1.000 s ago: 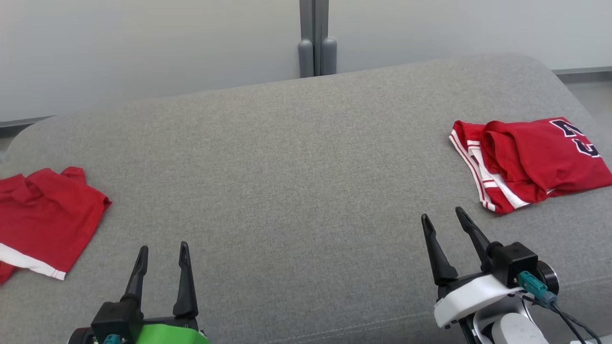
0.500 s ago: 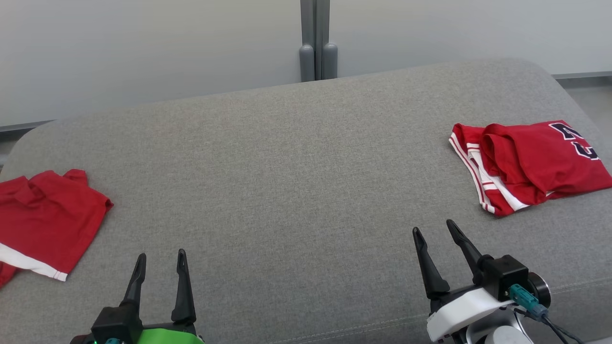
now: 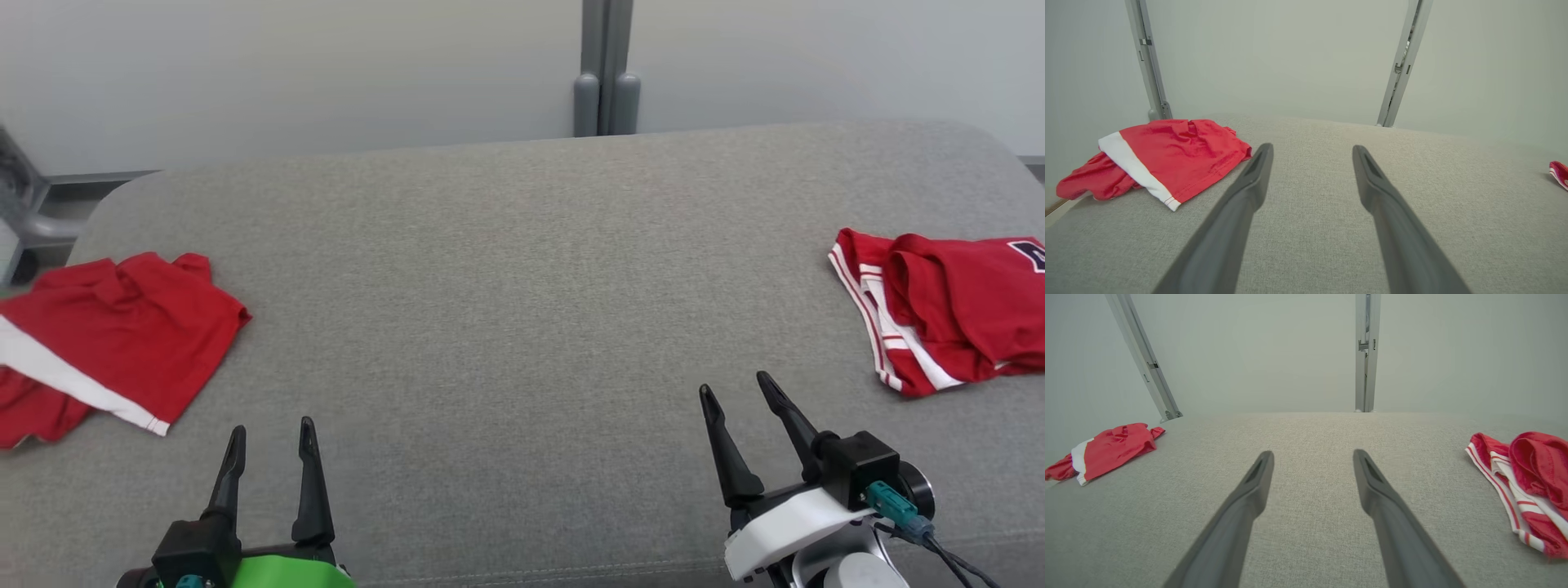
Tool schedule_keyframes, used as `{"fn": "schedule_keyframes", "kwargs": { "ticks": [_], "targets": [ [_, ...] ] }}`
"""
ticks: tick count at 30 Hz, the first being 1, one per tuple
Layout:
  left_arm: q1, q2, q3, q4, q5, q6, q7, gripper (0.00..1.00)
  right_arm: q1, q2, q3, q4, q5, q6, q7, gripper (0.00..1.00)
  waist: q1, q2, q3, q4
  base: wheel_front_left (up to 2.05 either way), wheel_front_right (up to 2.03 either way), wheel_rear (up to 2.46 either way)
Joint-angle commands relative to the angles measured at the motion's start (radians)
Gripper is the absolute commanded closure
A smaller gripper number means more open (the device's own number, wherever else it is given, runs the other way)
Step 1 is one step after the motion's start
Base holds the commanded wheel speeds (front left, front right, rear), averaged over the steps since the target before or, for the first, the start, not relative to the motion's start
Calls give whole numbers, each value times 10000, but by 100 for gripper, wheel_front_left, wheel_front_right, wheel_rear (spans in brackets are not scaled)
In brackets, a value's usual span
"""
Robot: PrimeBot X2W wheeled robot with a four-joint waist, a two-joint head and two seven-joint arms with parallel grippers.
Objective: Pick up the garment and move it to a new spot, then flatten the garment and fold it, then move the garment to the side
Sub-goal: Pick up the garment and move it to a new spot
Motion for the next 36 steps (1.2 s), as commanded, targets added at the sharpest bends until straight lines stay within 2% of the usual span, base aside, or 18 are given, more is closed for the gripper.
{"fn": "schedule_keyframes", "kwargs": {
  "ticks": [1,15,24,32,36],
  "targets": [
    [-83,8,-37,-35,79,12,-25,0,-53,7,1,-18,106,-14,-23,0,1,0,-4,647,0,0,0],
    [-17,9,-181,-502,-107,294,-25,0,120,35,329,-44,363,-12,-23,0,1,0,72,2859,0,0,0],
    [16,7,-184,-605,-263,408,-25,0,-19,24,389,-8,304,-12,-23,0,1,0,218,3386,0,0,0],
    [-85,7,-243,-640,-367,454,-25,0,-103,-86,481,-44,338,-12,-23,0,1,0,422,3391,0,0,0],
    [-507,6,-234,-762,-812,557,-25,0,-397,-357,493,-192,303,-12,-23,0,1,0,1063,3376,0,0,0]
  ]
}}
